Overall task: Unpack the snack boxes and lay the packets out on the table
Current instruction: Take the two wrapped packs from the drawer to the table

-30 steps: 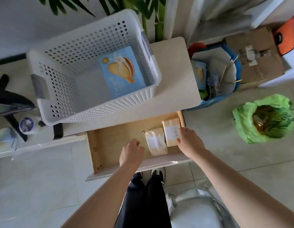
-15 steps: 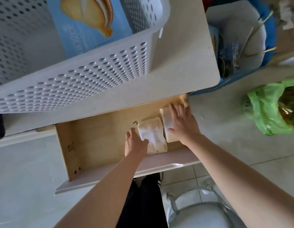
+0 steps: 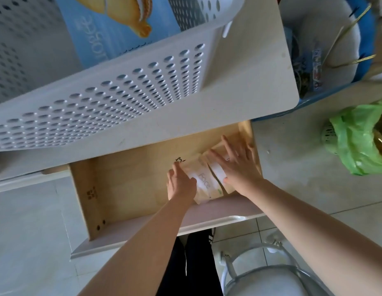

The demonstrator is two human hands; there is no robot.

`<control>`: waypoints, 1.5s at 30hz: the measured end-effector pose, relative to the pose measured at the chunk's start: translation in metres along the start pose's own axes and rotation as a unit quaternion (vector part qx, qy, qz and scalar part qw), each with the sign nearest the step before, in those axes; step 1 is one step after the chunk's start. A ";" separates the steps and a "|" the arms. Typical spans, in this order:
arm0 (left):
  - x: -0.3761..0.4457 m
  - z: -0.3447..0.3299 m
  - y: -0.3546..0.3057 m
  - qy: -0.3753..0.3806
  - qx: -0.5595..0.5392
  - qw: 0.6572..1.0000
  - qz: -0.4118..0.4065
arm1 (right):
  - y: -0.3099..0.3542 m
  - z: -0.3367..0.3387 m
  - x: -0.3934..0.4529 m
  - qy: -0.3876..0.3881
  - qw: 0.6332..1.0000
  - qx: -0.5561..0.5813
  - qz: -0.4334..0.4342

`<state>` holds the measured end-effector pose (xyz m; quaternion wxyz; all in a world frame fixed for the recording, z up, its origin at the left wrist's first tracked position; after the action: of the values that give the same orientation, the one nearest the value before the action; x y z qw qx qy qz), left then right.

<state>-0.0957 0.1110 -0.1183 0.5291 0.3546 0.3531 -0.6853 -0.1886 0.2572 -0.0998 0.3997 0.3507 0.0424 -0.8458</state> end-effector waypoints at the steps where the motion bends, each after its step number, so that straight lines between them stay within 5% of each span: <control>1: 0.003 0.001 0.003 0.006 -0.018 0.999 0.036 | 0.002 -0.003 0.001 -0.003 1.000 0.018 0.000; 7: 0.022 0.002 0.019 0.015 -0.099 0.979 0.177 | 0.003 -0.017 0.000 -0.067 0.975 0.186 -0.100; 13: 0.030 -0.008 0.030 0.057 -0.250 0.932 0.256 | -0.006 -0.038 0.003 -0.105 0.859 0.433 -0.254; 25: 0.032 0.015 0.045 0.024 -0.235 0.953 0.190 | 0.000 -0.022 0.003 -0.053 0.816 0.494 -0.295; 30: 0.011 0.036 0.035 0.021 -0.217 0.963 0.157 | 0.005 -0.004 -0.011 -0.090 0.795 0.520 -0.301; 45: -0.150 0.147 0.026 0.098 -0.341 0.926 0.126 | 0.057 0.131 -0.133 -0.141 0.732 0.625 -0.233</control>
<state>-0.0581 0.0513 0.0812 0.6626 0.2603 0.5681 -0.4129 -0.1636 0.2588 0.0940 -0.1178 0.3768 -0.4724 -0.7880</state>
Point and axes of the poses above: each hand's wrist, its own x-axis towards the middle knuckle, its own z-axis out of the back of the hand, y = z × x, the point moved 3 cm from there along x, towards the middle knuckle, and after that the axes turned 11 degrees about z, right-handed, at the moved point
